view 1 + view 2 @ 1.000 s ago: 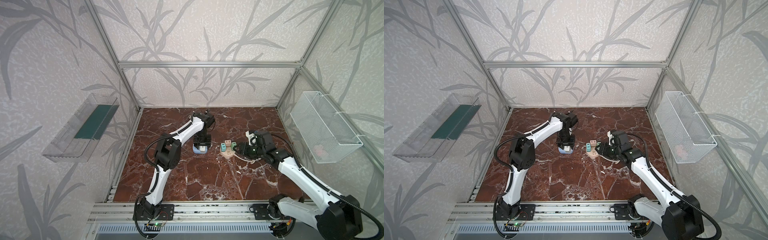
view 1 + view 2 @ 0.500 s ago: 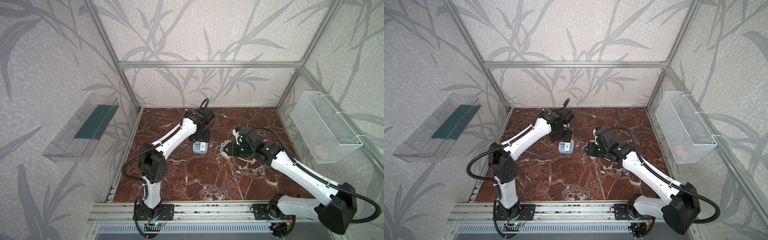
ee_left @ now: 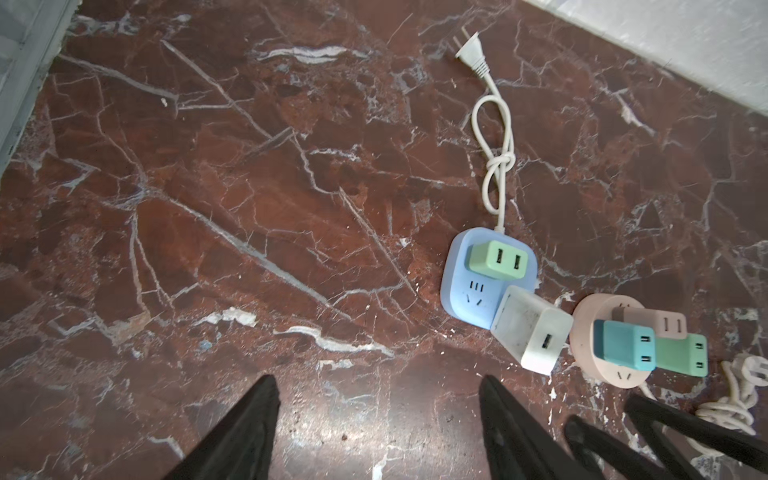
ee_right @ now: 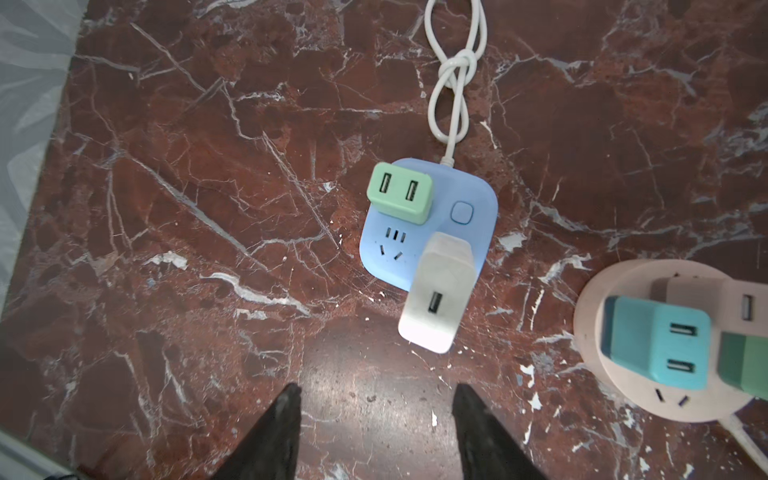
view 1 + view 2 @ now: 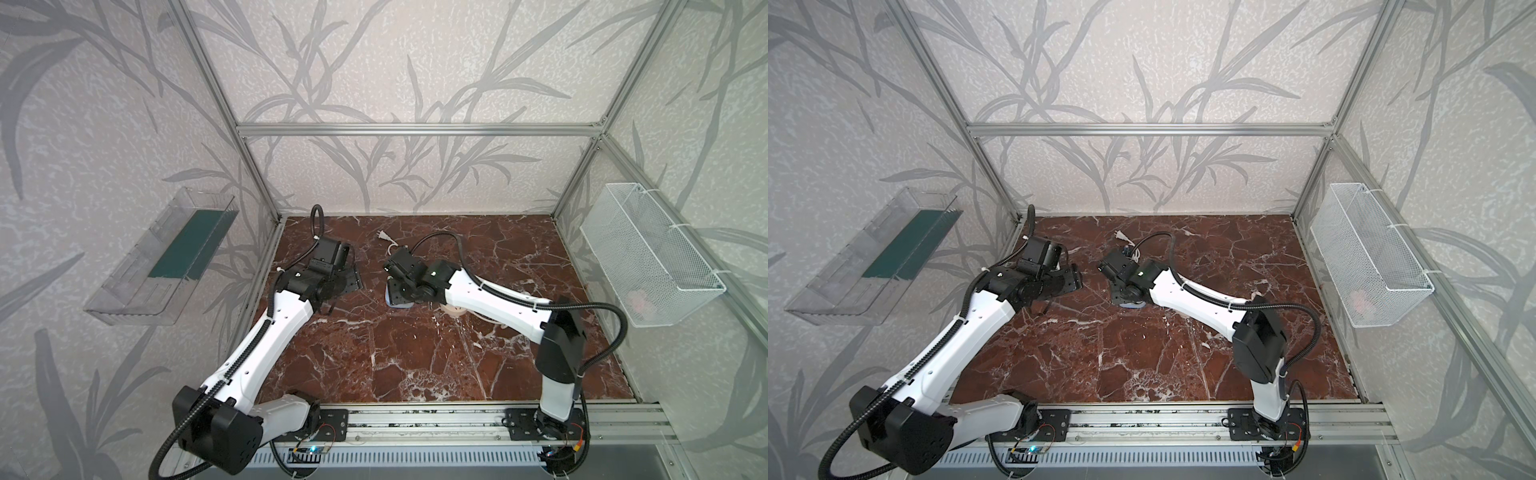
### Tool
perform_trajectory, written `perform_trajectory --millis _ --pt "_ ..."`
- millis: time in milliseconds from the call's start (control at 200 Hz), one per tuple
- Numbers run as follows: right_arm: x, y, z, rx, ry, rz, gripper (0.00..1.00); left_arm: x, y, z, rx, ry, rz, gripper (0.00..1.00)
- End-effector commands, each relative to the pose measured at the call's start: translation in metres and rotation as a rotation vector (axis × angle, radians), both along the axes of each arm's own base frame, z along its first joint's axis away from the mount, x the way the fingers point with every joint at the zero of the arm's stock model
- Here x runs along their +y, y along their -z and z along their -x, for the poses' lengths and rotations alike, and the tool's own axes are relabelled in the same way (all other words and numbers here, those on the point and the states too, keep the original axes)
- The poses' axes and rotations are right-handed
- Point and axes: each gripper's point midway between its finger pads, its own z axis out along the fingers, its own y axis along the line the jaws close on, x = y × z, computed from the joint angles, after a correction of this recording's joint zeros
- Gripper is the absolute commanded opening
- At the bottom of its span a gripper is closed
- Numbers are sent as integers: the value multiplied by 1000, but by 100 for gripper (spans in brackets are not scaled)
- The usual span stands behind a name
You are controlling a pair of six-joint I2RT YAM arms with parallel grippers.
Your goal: Insert the plug
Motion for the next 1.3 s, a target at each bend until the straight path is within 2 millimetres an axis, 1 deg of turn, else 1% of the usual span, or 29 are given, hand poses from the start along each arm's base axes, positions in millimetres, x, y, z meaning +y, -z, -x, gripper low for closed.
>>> perform_trajectory --millis 0,45,215,385,460,615,755,845,925,1025,1195,1295 --pt "-26 2 -8 -5 102 137 60 -4 -6 -10 -58 30 38 74" --pt "-26 4 -11 -6 116 151 60 -1 -4 -10 -59 31 48 74" --pt "-25 2 -20 -25 152 181 60 6 4 -11 -58 23 109 73" --pt "-18 8 -28 -19 167 190 59 2 7 -11 -56 41 159 73" --pt "-20 10 -30 -6 188 214 57 0 7 -11 -55 49 172 73" --pt "-24 13 -35 6 208 244 57 -5 12 -10 -42 56 197 73" --pt "-24 21 -40 28 217 231 61 -9 18 -9 -26 72 215 72" --pt "-25 27 -42 45 221 225 61 -7 17 -9 -28 72 196 72" --pt "-24 36 -42 72 223 216 61 -6 16 -10 -27 76 186 72" --pt "-24 44 -41 103 225 210 60 -8 18 -10 -22 85 194 72" --pt "-19 53 -39 124 217 187 60 -11 21 -10 -15 94 210 71" --pt "-19 58 -38 139 218 192 59 -11 20 -9 -16 95 207 71"
